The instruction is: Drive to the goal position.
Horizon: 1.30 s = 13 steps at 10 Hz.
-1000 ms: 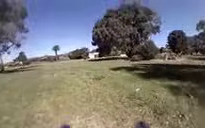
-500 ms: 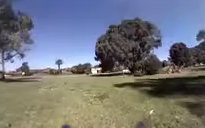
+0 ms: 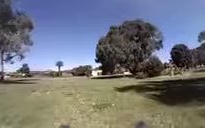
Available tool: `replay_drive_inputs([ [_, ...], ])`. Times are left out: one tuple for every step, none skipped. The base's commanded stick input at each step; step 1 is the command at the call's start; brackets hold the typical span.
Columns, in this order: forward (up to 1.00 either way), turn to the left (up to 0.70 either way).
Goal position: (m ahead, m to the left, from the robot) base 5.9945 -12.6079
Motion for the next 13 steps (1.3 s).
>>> replay_drive_inputs([
  [1.00, 0.00],
  [1.00, 0.00],
  [1.00, 0.00],
  [1.00, 0.00],
  [1.00, 0.00],
  [1.00, 0.00],
  [1.00, 0.00],
  [1.00, 0.00],
  [1.00, 0.00],
  [1.00, 0.00],
  [1.00, 0.00],
  [1.00, 0.00],
  [1.00, -0.27],
])
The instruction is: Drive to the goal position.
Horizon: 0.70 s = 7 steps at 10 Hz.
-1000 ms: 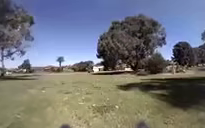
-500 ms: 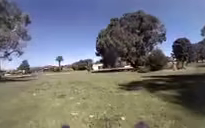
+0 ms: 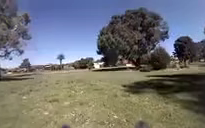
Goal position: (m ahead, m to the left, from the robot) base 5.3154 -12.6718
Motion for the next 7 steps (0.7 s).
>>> replay_drive_inputs([
  [1.00, -0.27],
  [1.00, -0.27],
  [1.00, -0.27],
  [1.00, -0.27],
  [1.00, -0.27],
  [1.00, -0.27],
  [1.00, -0.27],
])
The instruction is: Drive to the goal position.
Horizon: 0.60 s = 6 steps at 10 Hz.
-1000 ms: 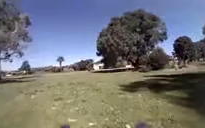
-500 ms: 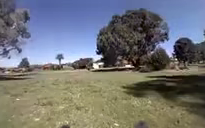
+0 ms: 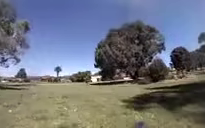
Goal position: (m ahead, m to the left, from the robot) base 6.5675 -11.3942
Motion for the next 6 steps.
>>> replay_drive_inputs([
  [1.00, -0.27],
  [1.00, -0.27],
  [1.00, -0.27],
  [1.00, -0.27],
  [1.00, -0.27],
  [1.00, -0.27],
])
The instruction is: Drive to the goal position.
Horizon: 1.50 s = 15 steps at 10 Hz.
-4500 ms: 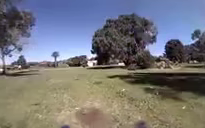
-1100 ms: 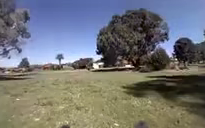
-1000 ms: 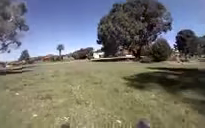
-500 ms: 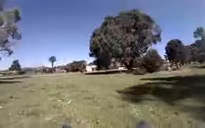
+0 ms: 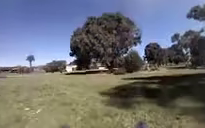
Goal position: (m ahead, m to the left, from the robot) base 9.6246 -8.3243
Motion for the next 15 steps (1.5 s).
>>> replay_drive_inputs([
  [1.00, -0.27],
  [1.00, -0.27],
  [1.00, -0.27],
  [1.00, -0.27],
  [1.00, -0.26],
  [1.00, -0.11],
  [1.00, 0.00],
  [1.00, 0.00],
  [1.00, 0.00],
  [1.00, 0.00],
  [1.00, 0.00],
  [1.00, 0.00],
  [1.00, 0.00],
  [1.00, 0.00],
  [1.00, 0.00],
])
